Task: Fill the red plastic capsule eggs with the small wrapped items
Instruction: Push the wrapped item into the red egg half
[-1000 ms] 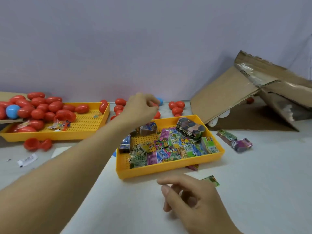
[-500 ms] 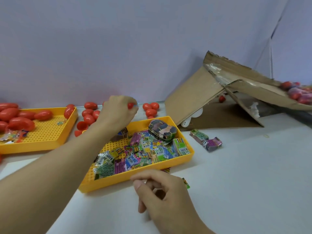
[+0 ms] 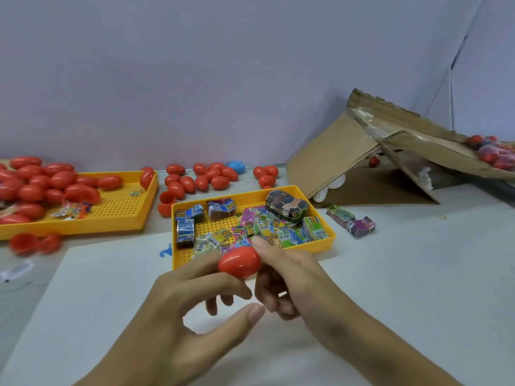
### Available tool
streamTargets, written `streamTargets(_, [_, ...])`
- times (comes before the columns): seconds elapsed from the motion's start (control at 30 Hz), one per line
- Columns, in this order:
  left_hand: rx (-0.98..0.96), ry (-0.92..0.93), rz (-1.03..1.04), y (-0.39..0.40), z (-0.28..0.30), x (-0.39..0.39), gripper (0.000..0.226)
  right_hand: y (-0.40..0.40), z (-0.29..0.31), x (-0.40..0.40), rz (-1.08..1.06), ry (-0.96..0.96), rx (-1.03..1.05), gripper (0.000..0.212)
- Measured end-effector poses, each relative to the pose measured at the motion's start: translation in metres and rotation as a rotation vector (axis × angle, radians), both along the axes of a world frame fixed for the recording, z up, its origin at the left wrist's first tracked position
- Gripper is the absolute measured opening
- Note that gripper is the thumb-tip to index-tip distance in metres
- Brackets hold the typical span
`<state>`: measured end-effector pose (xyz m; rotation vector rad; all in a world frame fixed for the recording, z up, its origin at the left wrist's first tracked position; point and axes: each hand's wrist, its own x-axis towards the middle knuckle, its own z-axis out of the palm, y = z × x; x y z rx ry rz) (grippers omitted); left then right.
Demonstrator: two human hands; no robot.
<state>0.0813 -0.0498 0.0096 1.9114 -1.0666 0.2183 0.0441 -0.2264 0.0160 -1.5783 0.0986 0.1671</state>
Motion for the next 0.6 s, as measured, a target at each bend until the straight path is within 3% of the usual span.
streamTargets(0.17, [0.112, -0.045, 0.077, 0.010, -0.001, -0.001, 0.032, 0.013, -0.003, 0.003, -0.071, -0.151, -0.049, 0.029])
streamTargets(0.27, [0.165, -0.142, 0.205, 0.007, -0.007, 0.002, 0.032, 0.016, -0.011, 0.004, -0.078, -0.246, -0.120, 0.036])
streamTargets(0.4, [0.189, -0.260, 0.310, 0.007, -0.016, 0.001, 0.027, 0.015, -0.015, 0.004, -0.012, -0.124, 0.038, 0.030])
streamTargets(0.6, [0.036, -0.333, 0.354, 0.002, -0.029, -0.005, 0.033, 0.011, -0.020, 0.003, -0.047, -0.087, -0.053, 0.030])
